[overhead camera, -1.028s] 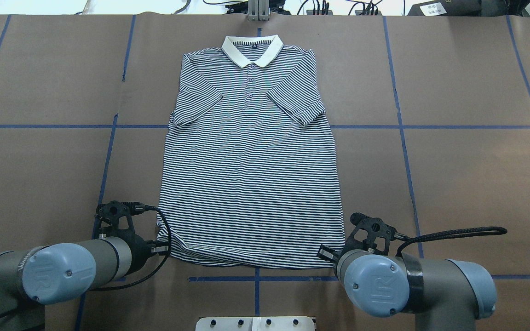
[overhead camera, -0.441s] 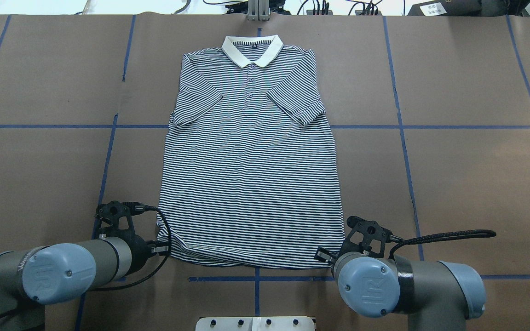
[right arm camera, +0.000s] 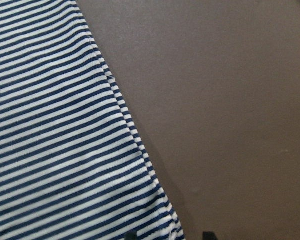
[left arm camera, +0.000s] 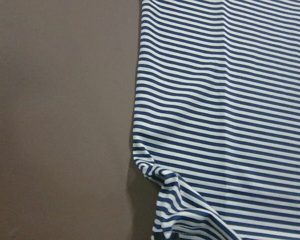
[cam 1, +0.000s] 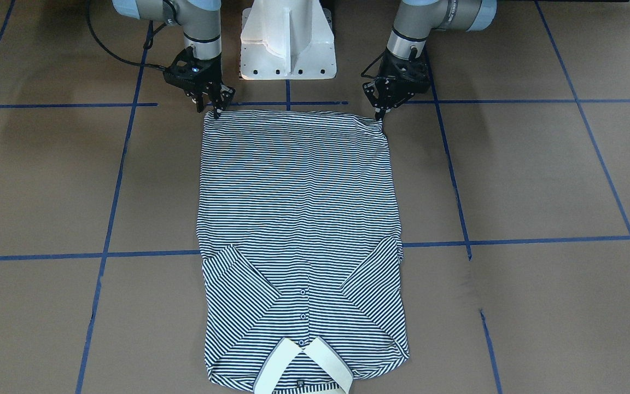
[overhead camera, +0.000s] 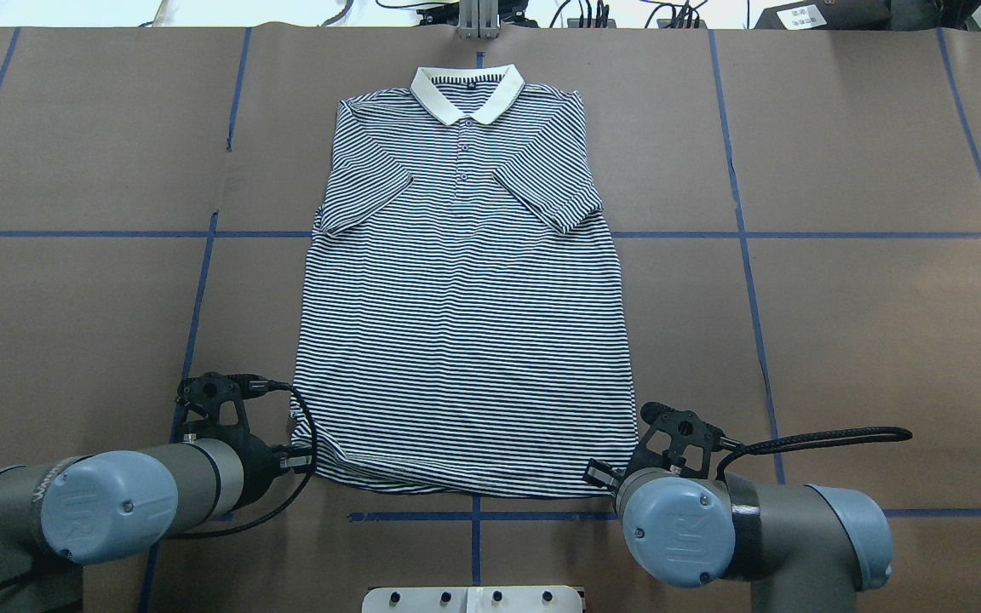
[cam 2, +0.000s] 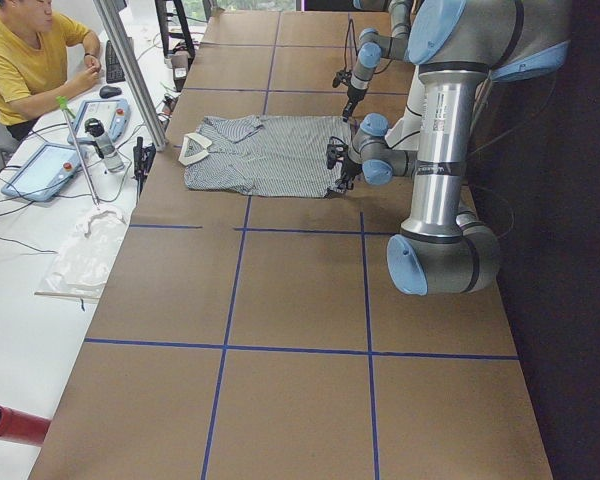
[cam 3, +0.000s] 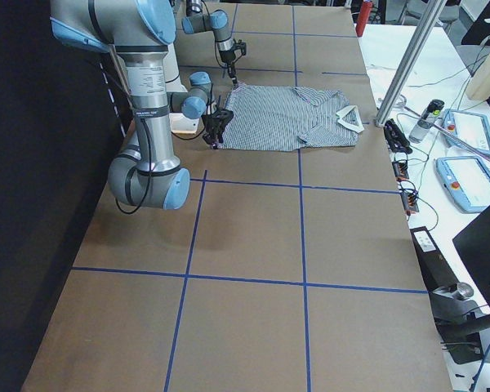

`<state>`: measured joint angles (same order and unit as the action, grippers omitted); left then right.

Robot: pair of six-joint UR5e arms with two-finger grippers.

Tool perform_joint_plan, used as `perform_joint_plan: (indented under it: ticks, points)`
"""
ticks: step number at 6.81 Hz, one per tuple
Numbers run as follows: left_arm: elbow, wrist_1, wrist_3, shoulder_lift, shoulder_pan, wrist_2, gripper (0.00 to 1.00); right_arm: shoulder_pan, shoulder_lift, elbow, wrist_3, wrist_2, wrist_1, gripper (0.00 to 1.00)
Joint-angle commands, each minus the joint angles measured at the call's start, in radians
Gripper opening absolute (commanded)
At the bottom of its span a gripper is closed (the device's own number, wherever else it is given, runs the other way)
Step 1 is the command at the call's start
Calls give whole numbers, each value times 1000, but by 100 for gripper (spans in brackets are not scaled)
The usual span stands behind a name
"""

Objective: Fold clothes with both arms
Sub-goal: 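Close both grippers on the hem corners nearest the robot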

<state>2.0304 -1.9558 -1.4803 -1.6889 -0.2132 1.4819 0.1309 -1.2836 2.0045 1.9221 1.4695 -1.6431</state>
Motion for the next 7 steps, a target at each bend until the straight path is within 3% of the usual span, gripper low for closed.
perform_joint_plan:
  ticks: [1, 4, 5, 7]
  points:
    - [1, 0, 0, 0, 0, 0, 0, -1, 10, -4, 3, 0, 0, 0]
    - [1, 0, 0, 0, 0, 1, 0, 9, 10, 10, -3, 0, -7, 0]
    - [31, 2, 5, 6, -8, 6, 0, 18, 4, 67, -5, 6, -23, 0]
    - [248, 227, 34, 0, -9, 91, 0, 15, 32, 327, -5, 20, -281, 0]
